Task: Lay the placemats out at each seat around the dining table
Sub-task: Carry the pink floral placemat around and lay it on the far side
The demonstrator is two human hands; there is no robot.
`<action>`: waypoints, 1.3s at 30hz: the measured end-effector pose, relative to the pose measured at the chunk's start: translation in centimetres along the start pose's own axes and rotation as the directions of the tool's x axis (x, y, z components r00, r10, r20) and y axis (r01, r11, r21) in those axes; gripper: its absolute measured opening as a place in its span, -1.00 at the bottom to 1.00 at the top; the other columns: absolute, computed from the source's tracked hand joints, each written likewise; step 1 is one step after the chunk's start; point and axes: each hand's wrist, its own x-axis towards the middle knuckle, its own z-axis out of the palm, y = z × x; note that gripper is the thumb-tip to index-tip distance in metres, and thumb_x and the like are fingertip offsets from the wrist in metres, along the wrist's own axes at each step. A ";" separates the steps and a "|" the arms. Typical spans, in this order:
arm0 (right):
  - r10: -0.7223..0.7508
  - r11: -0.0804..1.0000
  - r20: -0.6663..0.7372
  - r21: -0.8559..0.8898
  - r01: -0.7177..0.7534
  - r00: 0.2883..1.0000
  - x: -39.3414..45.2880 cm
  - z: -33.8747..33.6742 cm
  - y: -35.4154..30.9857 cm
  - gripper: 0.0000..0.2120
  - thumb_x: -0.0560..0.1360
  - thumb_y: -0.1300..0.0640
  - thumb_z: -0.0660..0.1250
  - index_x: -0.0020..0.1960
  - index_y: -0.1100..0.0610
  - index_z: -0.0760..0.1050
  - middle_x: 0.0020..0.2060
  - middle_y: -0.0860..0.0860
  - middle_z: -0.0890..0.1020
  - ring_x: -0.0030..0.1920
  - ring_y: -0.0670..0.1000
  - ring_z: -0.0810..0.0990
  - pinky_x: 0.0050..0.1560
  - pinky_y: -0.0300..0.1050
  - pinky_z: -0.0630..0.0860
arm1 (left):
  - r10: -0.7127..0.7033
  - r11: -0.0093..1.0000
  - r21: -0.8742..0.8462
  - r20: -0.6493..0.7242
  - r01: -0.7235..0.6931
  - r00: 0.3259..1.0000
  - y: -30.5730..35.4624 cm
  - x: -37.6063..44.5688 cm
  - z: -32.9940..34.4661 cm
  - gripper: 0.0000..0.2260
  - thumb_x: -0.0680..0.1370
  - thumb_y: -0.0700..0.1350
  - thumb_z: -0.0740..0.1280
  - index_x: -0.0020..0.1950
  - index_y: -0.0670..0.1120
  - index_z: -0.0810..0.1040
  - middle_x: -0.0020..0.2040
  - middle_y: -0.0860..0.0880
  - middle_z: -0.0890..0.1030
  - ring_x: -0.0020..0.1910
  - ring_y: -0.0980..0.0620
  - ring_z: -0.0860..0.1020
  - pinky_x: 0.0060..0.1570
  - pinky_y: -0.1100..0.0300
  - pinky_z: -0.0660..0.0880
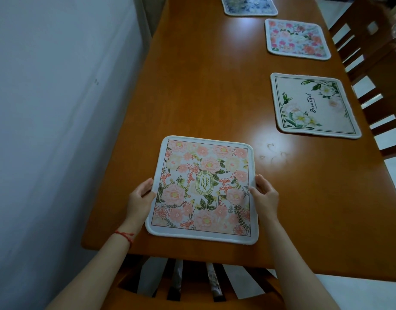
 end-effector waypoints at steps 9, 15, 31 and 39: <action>0.007 1.000 0.019 0.016 -0.007 1.000 -0.1 -0.2 -0.3 -0.47 0.44 0.34 0.35 0.37 0.25 0.31 0.29 0.13 0.47 0.22 0.04 0.48 0.11 -0.18 0.48 | -0.010 1.000 -0.011 0.011 0.011 1.000 0.0 -0.1 -0.2 -0.61 0.54 -0.32 0.22 0.38 -0.19 0.34 0.32 -0.14 0.46 0.30 -0.05 0.42 0.21 0.04 0.44; 0.006 1.000 0.029 0.020 -0.007 1.000 0.0 0.0 -0.5 -0.46 0.43 0.36 0.35 0.38 0.27 0.30 0.31 0.16 0.45 0.28 0.10 0.46 0.22 -0.07 0.46 | 0.006 1.000 0.003 0.003 -0.006 1.000 -0.1 -0.1 -0.3 -0.61 0.54 -0.32 0.22 0.38 -0.19 0.34 0.32 -0.14 0.46 0.29 -0.03 0.42 0.21 0.05 0.44; 0.010 1.000 0.010 0.011 -0.011 1.000 -0.2 0.2 0.0 -0.47 0.42 0.35 0.36 0.37 0.26 0.32 0.29 0.16 0.48 0.25 0.10 0.48 0.22 0.07 0.48 | 0.022 0.999 0.044 -0.004 -0.022 1.000 0.1 -0.1 -0.4 -0.61 0.54 -0.32 0.22 0.38 -0.19 0.35 0.32 -0.13 0.46 0.28 -0.01 0.42 0.13 0.14 0.46; -0.018 0.997 0.019 -0.080 0.019 1.000 -1.1 0.0 -0.3 -0.49 0.46 0.28 0.34 0.38 0.25 0.31 0.29 0.15 0.47 0.23 0.09 0.49 0.17 0.04 0.52 | 0.101 0.968 0.226 0.047 -0.109 0.994 0.6 -0.9 0.6 -0.63 0.54 -0.25 0.23 0.35 -0.11 0.39 0.34 -0.13 0.43 0.29 -0.09 0.42 0.17 -0.06 0.49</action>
